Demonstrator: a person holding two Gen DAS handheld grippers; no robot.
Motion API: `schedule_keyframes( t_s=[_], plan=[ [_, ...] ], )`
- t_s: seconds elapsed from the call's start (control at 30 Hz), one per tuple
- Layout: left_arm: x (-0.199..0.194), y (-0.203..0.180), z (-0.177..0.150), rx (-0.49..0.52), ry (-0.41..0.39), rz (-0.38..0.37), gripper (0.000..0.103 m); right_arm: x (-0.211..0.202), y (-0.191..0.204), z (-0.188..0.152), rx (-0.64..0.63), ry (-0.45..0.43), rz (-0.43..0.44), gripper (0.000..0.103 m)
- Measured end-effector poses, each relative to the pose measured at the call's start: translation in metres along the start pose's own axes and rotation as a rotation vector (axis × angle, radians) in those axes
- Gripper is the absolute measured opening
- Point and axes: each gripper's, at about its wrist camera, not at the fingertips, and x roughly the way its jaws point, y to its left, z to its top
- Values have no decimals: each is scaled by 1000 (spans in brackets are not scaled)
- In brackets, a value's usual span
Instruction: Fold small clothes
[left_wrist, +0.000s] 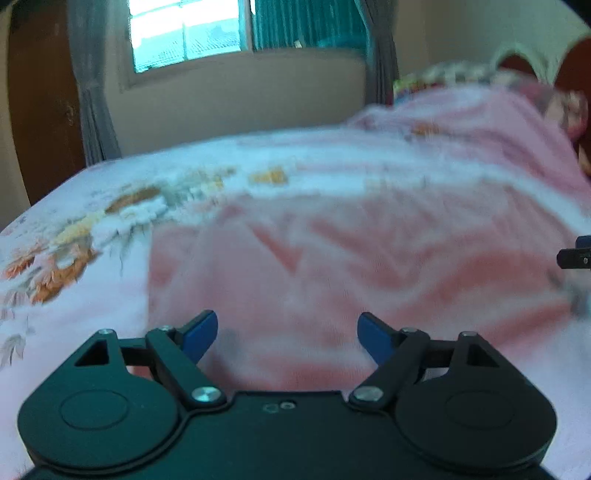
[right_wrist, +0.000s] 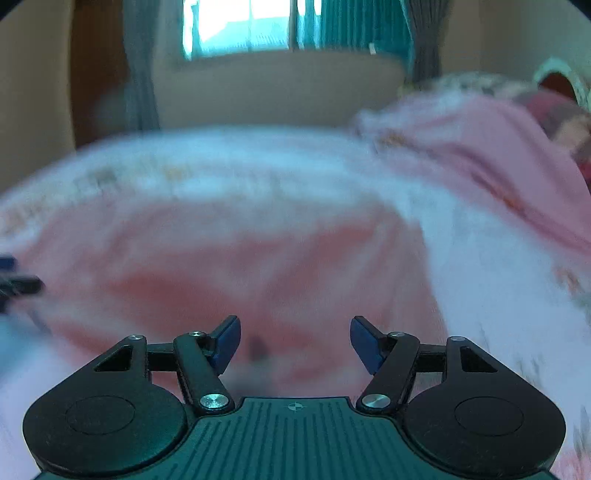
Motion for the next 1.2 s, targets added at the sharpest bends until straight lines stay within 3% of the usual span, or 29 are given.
schedule_keyframes(
  t_s=[0.07,0.2,0.27,0.3,0.33,0.4,0.43,0.5,0.6,0.63,0.67,0.7,0.8,0.87,0.97,1.07,1.13,1.2],
  plan=[
    [13,-6,16,-13,-2,-23,81,5,15,17,-1,-60,17,67],
    [53,-42,47,30,0,-60,81,49,47,48,0,-54,29,67],
    [75,-54,53,7,30,-82,81,86,53,55,8,21,-3,66],
    [93,-61,51,12,82,-67,82,110,56,50,-24,104,-41,67],
    [109,-66,43,28,122,-60,85,124,58,39,-51,121,-64,69],
    [107,-66,45,45,99,-63,83,128,56,41,-62,117,-56,70],
    [101,-62,49,25,73,-78,83,125,53,48,-52,112,-34,69],
    [94,-54,57,-14,-14,-85,83,109,45,57,-57,-8,-18,69],
    [118,-49,70,-12,4,-52,83,121,32,72,-44,-45,-71,69],
    [133,-46,69,-6,39,-24,86,134,21,74,-21,-12,-92,69],
    [149,-41,65,-9,90,-35,88,154,10,73,5,76,-120,74],
    [154,-35,62,-33,92,-71,88,169,-2,67,53,153,-79,79],
    [127,-19,70,-43,91,-93,86,155,-16,72,109,137,-53,79],
    [94,4,61,-61,27,-105,86,121,-23,66,112,48,-28,79],
    [57,47,44,6,-9,9,86,76,-31,46,78,-27,29,79],
    [50,93,34,-6,62,78,86,56,-46,27,109,-26,33,79],
    [62,119,27,-98,161,2,86,58,-51,20,133,13,-4,79],
    [77,141,14,-210,209,-102,88,67,-55,12,138,136,-55,80]
  ],
)
